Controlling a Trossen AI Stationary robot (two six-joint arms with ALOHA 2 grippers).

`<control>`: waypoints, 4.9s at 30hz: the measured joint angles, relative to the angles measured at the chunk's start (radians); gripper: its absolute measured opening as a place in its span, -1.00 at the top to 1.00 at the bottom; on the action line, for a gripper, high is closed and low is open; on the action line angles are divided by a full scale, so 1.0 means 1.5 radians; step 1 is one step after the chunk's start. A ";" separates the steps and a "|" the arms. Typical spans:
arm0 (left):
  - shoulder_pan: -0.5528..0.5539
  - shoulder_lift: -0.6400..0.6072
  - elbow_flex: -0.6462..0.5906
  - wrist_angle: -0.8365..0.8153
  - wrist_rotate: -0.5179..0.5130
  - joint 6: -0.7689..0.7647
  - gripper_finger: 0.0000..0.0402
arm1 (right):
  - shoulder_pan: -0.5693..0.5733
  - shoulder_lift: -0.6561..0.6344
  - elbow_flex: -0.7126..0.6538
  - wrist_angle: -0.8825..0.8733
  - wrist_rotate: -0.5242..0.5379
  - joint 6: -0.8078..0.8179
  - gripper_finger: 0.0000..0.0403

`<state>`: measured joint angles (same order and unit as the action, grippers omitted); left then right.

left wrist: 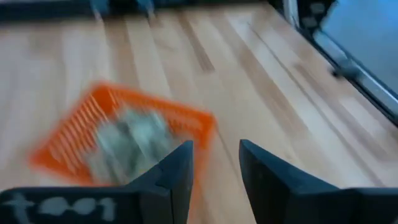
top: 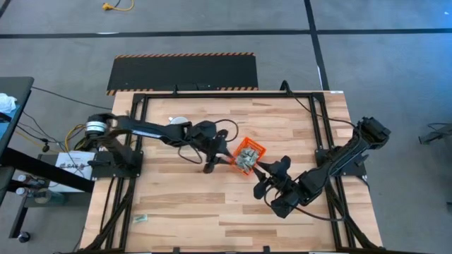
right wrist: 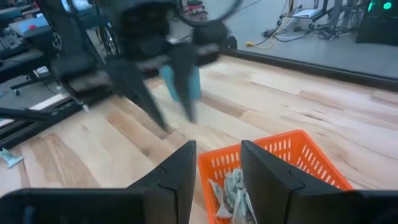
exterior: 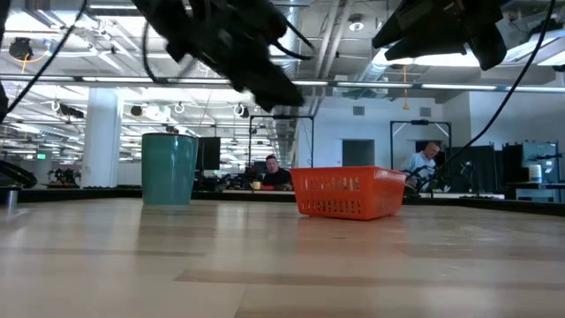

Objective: Pick and place Stevia / Truvia into bins
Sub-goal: Put the stevia packet into the basket

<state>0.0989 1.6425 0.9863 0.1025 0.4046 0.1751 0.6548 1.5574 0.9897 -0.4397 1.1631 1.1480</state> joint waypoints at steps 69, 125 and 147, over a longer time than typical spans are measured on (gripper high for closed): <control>-0.693 0.063 -0.021 -0.657 0.064 -0.810 0.41 | -0.001 0.000 0.000 0.025 -0.081 -0.038 0.41; -0.689 0.060 -0.041 -0.667 -0.117 -0.613 0.96 | -0.001 0.000 0.000 0.024 -0.080 -0.039 0.41; -0.301 -0.101 0.073 -0.312 -0.391 0.064 1.00 | -0.001 0.001 0.000 0.024 -0.080 -0.040 0.41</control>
<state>-0.3524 1.4906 1.0958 -0.3649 -0.1818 0.2712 0.6540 1.5581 0.9897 -0.4034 1.0431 1.0878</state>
